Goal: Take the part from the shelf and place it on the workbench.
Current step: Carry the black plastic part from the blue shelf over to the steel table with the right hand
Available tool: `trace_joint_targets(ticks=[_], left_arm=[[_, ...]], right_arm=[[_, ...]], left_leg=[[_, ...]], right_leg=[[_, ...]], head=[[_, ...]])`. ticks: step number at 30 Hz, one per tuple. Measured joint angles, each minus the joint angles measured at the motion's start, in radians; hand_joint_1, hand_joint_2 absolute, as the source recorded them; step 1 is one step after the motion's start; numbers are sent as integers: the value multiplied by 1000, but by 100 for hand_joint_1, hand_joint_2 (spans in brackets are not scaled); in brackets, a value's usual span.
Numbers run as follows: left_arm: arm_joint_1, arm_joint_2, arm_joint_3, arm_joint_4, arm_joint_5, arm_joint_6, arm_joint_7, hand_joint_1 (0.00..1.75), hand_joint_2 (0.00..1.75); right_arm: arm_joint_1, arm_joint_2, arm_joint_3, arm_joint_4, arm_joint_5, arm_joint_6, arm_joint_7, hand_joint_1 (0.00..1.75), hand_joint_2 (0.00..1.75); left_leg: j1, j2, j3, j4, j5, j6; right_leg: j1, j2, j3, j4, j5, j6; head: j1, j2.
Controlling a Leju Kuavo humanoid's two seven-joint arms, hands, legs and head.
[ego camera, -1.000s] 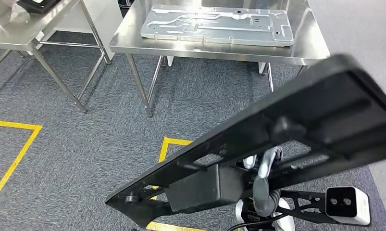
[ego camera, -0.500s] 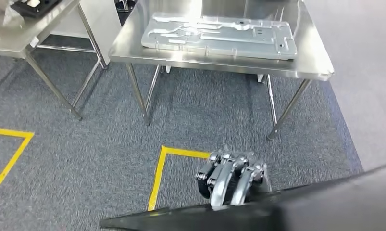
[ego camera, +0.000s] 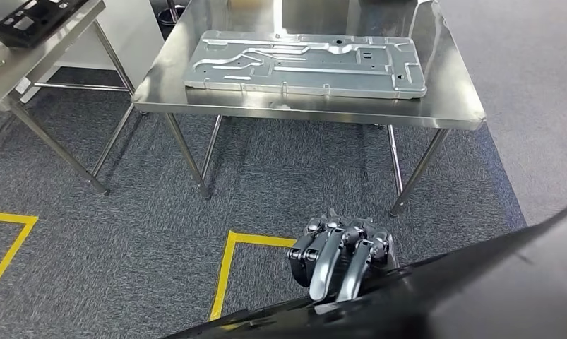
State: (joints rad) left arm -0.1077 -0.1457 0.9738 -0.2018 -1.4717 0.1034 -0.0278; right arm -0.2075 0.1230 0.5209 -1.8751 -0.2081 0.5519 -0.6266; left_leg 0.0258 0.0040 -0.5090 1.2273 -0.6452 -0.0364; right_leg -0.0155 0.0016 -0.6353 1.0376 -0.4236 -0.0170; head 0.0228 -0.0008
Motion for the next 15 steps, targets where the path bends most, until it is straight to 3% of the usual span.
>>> trace_joint_targets(ticks=[2,3,4,6,7,9,12,13,15], left_arm=[[-6,0,0,0,2,0,-1,0,175],[-9,0,1,0,2,0,0,0,175],[-10,0,1,0,2,0,1,0,175],[-8,0,1,0,1,1,5,0,175],[-7,0,1,0,1,1,6,0,175],[-7,0,1,0,0,2,7,0,175],[-7,-2,0,0,-5,1,9,0,175],[-7,-2,-1,0,-6,1,9,0,175],[-6,-4,-2,0,-7,1,10,0,175]], right_arm=[[-3,-6,2,1,-5,-4,3,175,175],[-5,-9,2,2,-7,-8,4,175,175],[-7,-12,3,3,-9,-12,2,175,175],[-13,-18,6,6,-14,-18,-5,175,175],[-16,-21,9,8,-17,-21,-9,175,175],[-19,-27,14,10,-19,-29,-11,175,175],[-26,-36,20,10,-22,-45,-13,175,175],[-29,-39,22,10,-23,-48,-13,175,175],[-32,-46,24,10,-23,-53,-14,175,175]], left_leg=[[-6,0,-61,44,-61,8],[-8,0,-72,26,-60,14],[-11,0,-73,-16,-27,23],[-21,-1,-64,-120,71,42],[-26,-3,-62,-152,93,50],[-32,-7,-57,-171,97,58],[-26,-6,-27,-188,136,71],[-24,-5,-18,-189,137,75],[-24,-5,-10,-191,130,77]], right_leg=[[7,1,24,0,-20,-4],[10,1,38,0,-30,-6],[13,2,52,0,-39,-6],[18,5,73,1,-56,-4],[20,7,78,3,-64,0],[22,12,85,14,-72,12],[19,12,80,60,-88,29],[18,10,63,93,-107,34],[13,8,-3,191,-152,42]], head=[[0,0],[0,0],[0,0],[1,0],[1,0],[2,0],[2,0],[3,0],[4,0]])
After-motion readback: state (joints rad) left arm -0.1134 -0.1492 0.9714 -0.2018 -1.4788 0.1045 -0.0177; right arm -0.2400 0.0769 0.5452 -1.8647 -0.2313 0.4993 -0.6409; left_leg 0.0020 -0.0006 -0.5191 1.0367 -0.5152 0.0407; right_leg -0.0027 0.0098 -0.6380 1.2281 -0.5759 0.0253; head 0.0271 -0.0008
